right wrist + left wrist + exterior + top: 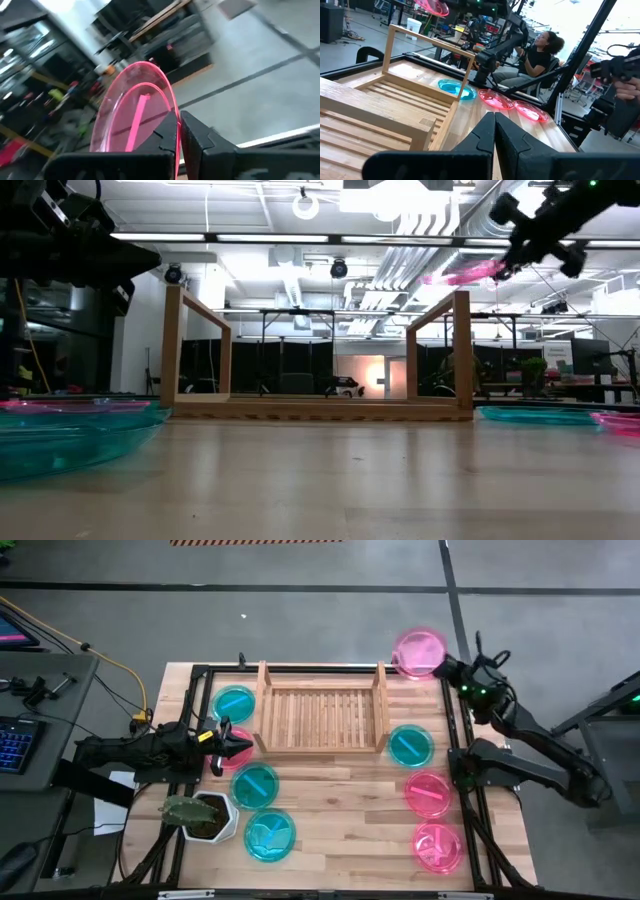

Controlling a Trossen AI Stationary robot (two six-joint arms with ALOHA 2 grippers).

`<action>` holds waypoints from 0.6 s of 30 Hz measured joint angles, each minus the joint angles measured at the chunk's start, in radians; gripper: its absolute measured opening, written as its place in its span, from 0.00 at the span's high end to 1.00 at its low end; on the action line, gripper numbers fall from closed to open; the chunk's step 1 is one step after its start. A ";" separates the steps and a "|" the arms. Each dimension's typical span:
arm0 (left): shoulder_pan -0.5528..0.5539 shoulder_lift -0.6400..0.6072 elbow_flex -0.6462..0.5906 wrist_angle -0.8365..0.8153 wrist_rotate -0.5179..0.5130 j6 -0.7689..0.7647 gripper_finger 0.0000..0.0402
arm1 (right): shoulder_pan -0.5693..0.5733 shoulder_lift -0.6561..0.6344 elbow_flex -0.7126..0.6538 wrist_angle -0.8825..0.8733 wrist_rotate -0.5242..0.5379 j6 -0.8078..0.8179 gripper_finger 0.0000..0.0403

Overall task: Place and stack plates onto a shelf
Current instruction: Put the pink plate on the shelf

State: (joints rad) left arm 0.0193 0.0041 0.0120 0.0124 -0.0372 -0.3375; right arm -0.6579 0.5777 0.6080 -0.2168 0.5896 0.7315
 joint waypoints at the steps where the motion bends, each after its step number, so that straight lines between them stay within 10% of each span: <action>1: 0.000 0.000 0.000 0.000 0.000 0.000 1.00 | 0.028 0.018 0.001 0.022 0.000 -0.008 1.00; 11: 0.000 0.000 0.000 0.000 0.000 0.000 1.00 | 0.323 0.252 0.005 0.340 -0.042 -0.099 1.00; 18: 0.000 0.000 0.000 0.000 0.000 0.000 1.00 | 0.433 0.441 0.228 0.164 -0.030 -0.176 1.00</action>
State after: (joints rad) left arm 0.0193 0.0041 0.0121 0.0123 -0.0376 -0.3378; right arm -0.2245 1.0183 0.8364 -0.0526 0.5592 0.5557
